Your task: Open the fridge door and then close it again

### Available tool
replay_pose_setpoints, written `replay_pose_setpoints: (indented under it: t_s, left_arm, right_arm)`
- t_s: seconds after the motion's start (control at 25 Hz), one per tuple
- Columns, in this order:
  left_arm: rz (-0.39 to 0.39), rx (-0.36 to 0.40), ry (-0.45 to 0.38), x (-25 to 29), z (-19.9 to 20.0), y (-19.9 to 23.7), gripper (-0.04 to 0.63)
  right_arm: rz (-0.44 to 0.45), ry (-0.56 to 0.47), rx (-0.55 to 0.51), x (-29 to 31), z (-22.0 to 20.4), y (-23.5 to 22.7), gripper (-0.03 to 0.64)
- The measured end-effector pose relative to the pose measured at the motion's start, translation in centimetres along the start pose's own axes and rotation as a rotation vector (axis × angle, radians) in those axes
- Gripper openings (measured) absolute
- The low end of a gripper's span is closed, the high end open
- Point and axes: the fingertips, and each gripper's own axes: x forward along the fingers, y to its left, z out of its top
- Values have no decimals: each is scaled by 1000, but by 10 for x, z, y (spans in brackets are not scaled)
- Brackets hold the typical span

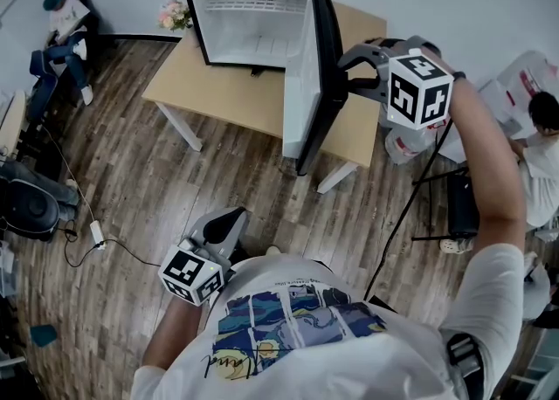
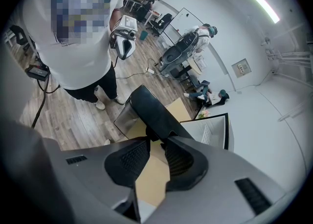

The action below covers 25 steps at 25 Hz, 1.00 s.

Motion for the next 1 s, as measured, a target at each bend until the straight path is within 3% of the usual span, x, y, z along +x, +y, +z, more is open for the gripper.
replay_pose_setpoints:
  t_s: [1.0]
  left_arm:
    - [-24,-1,17,7,1,9,9]
  right_arm:
    - [0,-8,-16,3,8,-7,69]
